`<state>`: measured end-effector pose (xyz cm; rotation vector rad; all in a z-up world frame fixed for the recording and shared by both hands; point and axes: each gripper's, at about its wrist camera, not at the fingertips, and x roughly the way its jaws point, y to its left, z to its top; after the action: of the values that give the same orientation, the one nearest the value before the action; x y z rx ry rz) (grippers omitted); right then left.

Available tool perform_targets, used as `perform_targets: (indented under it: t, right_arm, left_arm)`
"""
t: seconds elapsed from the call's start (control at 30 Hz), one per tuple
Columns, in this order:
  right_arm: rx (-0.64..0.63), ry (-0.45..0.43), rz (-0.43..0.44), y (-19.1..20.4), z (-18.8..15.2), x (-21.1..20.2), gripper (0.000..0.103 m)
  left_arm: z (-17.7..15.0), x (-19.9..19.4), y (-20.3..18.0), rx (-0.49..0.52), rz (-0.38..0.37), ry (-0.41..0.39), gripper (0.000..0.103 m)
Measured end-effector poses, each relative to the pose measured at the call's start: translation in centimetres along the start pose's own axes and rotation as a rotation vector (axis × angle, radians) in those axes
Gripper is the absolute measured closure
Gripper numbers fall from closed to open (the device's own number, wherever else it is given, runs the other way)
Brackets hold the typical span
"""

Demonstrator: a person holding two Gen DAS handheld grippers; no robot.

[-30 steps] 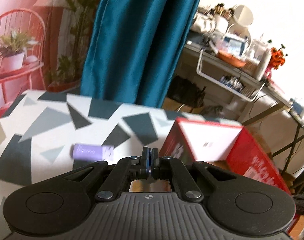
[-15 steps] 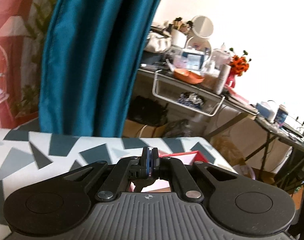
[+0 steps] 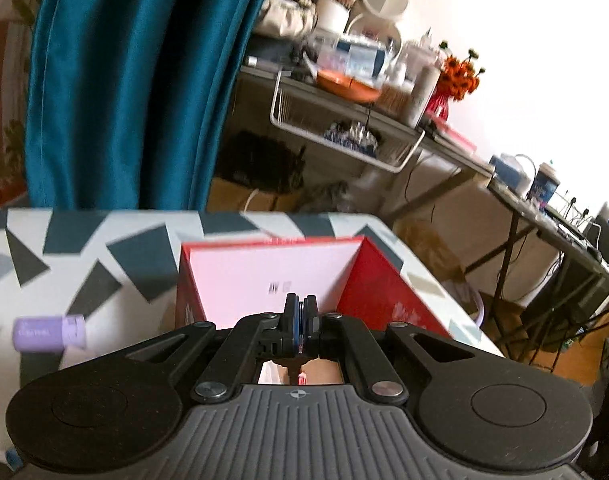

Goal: Organize rigid objects
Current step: 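Carry the black ring item with the left tool into the red box and release, then withdraw the open left tool and move it to the gold card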

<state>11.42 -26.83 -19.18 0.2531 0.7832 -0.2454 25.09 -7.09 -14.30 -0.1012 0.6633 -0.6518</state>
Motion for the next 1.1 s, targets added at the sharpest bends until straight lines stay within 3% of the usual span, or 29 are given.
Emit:
perform_targets:
  t: [0.3,0.53,0.7,0.77,0.83,1.1]
  right_arm:
    - [0.005,-0.003,0.005,-0.1,-0.1,0.0,0.092]
    - [0.005,-0.001,0.007,-0.2,0.0,0.0,0.092]
    - [0.005,-0.001,0.007,-0.2,0.0,0.0,0.092]
    - [0.005,-0.001,0.007,-0.2,0.0,0.0,0.092]
    - [0.006,-0.001,0.008,-0.2,0.0,0.0,0.091]
    - [0.013,-0.001,0.017,-0.3,0.0,0.1,0.091]
  left_arm:
    - [-2.0,2.6,0.4,0.054,0.019,0.098,0.100]
    - [-1.6,2.0,0.3,0.099,0.004,0.074,0.099]
    - [-0.8,0.0,0.5,0.125,0.041,-0.010,0.086]
    - [-0.6,-0.7,0.9,0.138,0.089,-0.024,0.060]
    - [-0.5,-1.2,1.6,0.154,0.160,-0.020,0.051]
    - [-1.9,-3.1,5.8,0.106,0.315,0.042,0.050]
